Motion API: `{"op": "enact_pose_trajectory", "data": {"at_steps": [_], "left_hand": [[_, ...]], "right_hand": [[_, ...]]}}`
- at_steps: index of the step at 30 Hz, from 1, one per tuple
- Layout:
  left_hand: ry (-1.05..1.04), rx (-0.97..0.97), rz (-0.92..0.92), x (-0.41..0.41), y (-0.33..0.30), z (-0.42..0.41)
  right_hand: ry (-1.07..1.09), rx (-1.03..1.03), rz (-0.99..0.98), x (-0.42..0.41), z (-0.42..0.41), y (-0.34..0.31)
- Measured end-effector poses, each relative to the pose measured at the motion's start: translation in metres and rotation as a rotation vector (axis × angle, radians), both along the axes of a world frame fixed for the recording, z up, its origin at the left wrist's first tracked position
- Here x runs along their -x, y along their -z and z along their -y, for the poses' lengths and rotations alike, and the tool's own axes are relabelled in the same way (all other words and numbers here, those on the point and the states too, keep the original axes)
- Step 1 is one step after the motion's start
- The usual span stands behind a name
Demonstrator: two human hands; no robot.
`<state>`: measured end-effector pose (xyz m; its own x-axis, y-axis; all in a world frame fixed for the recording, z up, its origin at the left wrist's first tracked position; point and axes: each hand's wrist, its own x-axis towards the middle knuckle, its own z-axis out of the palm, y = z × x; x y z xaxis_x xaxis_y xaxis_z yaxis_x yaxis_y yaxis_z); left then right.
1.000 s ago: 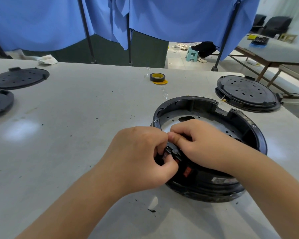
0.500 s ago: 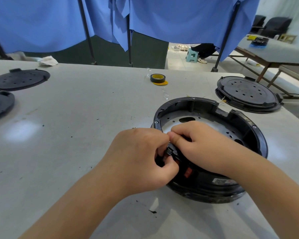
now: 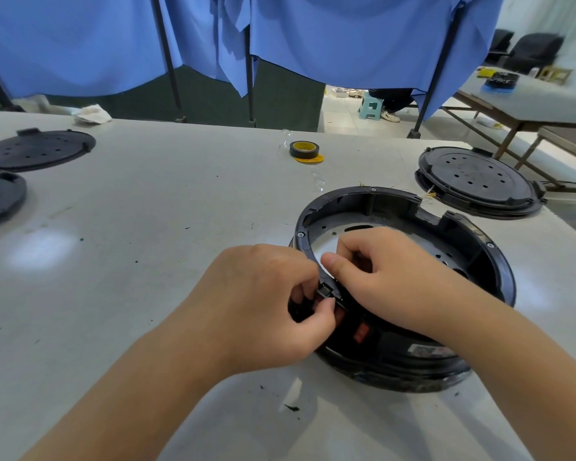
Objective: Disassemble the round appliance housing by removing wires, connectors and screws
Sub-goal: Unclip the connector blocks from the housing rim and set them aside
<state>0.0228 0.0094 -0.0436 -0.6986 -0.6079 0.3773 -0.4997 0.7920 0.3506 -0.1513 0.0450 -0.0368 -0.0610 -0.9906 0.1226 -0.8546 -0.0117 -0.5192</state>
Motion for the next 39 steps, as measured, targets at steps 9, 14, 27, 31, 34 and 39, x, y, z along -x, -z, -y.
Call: {"op": "enact_pose_trajectory", "data": {"at_steps": [9, 14, 27, 31, 34, 39], "left_hand": [[0.035, 0.017, -0.028, 0.0025, 0.0010, 0.0006], [0.010, 0.040, -0.077, 0.0067, 0.0030, -0.0009], [0.010, 0.067, -0.040, 0.0045, 0.0007, -0.0017], [0.021, 0.059, -0.035, 0.0035, -0.0001, -0.0015], [0.024, 0.060, -0.031, 0.0036, -0.0001, -0.0021], [0.023, 0.053, -0.031, 0.0036, -0.0001, -0.0021]], "right_hand": [[-0.012, -0.037, 0.018, 0.0031, 0.0014, 0.0009], [-0.050, -0.046, 0.003, 0.0026, 0.0014, -0.0011], [-0.032, -0.098, -0.019, -0.0020, 0.0039, -0.0006], [-0.040, -0.249, 0.022, -0.0035, 0.0030, -0.0023], [-0.051, -0.329, 0.066, -0.0040, 0.0010, -0.0046], [-0.050, -0.340, 0.019, -0.0041, 0.0027, -0.0031]]}}
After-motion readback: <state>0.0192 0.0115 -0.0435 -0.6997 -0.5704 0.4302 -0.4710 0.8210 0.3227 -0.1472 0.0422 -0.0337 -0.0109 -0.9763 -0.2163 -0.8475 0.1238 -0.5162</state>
